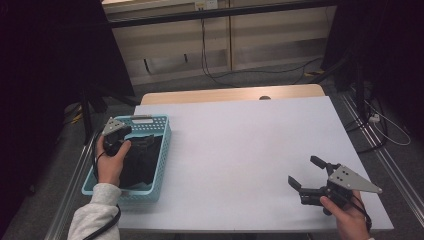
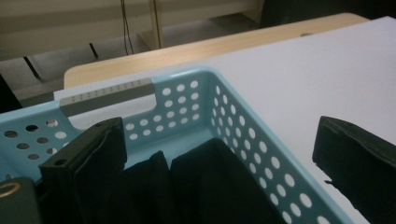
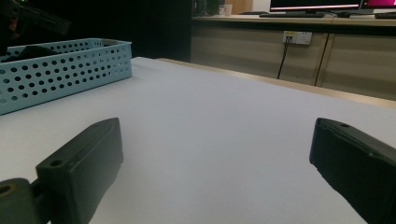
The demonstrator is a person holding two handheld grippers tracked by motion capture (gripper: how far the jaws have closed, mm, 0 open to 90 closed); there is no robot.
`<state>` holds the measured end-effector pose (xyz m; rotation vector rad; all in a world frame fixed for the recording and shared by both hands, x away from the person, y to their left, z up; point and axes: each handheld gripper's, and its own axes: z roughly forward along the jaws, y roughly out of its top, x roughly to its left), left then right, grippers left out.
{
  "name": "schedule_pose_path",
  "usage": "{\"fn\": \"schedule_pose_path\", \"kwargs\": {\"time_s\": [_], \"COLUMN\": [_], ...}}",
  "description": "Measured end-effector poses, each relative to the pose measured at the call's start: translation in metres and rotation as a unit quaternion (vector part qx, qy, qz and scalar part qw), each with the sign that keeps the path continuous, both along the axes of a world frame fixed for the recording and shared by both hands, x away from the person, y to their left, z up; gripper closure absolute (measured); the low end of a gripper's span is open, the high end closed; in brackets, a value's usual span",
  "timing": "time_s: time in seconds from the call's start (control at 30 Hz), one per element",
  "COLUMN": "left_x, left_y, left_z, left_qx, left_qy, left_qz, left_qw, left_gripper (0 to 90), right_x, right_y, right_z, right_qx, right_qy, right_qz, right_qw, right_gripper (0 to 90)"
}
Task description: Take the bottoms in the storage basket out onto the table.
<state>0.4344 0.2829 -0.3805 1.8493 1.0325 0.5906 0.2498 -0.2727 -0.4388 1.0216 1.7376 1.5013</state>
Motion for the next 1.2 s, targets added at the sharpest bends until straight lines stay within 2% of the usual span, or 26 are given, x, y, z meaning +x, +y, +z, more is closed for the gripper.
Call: {"fn": "schedule_pose_path", "kwargs": {"time_s": [0.13, 0.23, 0.33, 0.4, 0.47, 0.57, 0.63, 0.73, 0.77, 0.93, 0.97, 1.03, 1.2], "left_x": [0.004, 0.006, 0.008, 0.009, 0.011, 0.014, 0.016, 0.016, 0.016, 0.017, 0.017, 0.017, 0.014], "left_y": [0.004, 0.007, 0.009, 0.009, 0.008, 0.007, 0.005, 0.004, 0.004, 0.009, 0.011, 0.016, 0.027], "left_z": [-0.005, -0.009, -0.014, -0.019, -0.024, -0.031, -0.036, -0.042, -0.044, -0.051, -0.052, -0.053, -0.054], "left_qx": [0.005, 0.024, 0.027, 0.029, 0.044, 0.054, 0.064, 0.093, 0.097, 0.099, 0.092, 0.101, 0.086], "left_qy": [0.016, 0.025, 0.037, 0.046, 0.060, 0.077, 0.088, 0.105, 0.105, 0.116, 0.119, 0.124, 0.138], "left_qz": [0.002, 0.007, 0.013, 0.008, 0.005, 0.003, -0.007, -0.013, -0.014, 0.000, 0.003, 0.014, 0.021], "left_qw": [0.9999, 0.9994, 0.9989, 0.9985, 0.9972, 0.9956, 0.9940, 0.9901, 0.9896, 0.9883, 0.9887, 0.9871, 0.9864], "left_gripper": [3.0, 3.2, 3.3, 3.3, 3.3, 3.5, 4.3, 4.5, 4.5, 4.1, 4.0, 3.7, 3.2], "right_x": [0.000, 0.000, 0.000, 0.001, 0.001, 0.000, 0.001, 0.001, 0.001, 0.001, 0.000, 0.000, 0.001], "right_y": [0.000, 0.000, 0.000, 0.000, 0.001, 0.001, 0.001, 0.000, 0.000, 0.001, 0.001, 0.001, 0.000], "right_z": [0.000, 0.000, 0.000, 0.000, 0.000, 0.000, 0.000, 0.000, 0.000, 0.000, 0.000, 0.000, 0.000], "right_qx": [-0.001, -0.001, -0.001, -0.001, -0.002, -0.002, -0.002, -0.001, 0.000, 0.000, 0.001, 0.001, 0.003], "right_qy": [0.000, -0.001, 0.000, 0.001, 0.001, 0.000, 0.002, 0.001, 0.001, 0.002, 0.003, 0.003, 0.002], "right_qz": [0.003, 0.003, 0.003, 0.004, 0.005, 0.006, 0.006, 0.005, 0.006, 0.010, 0.011, 0.011, 0.012], "right_qw": [1.0000, 1.0000, 1.0000, 1.0000, 1.0000, 1.0000, 1.0000, 1.0000, 1.0000, 0.9999, 0.9999, 0.9999, 0.9999], "right_gripper": [1.9, 1.9, 1.9, 2.1, 2.1, 2.1, 2.1, 2.2, 2.1, 2.6, 2.6, 2.6, 2.6]}}
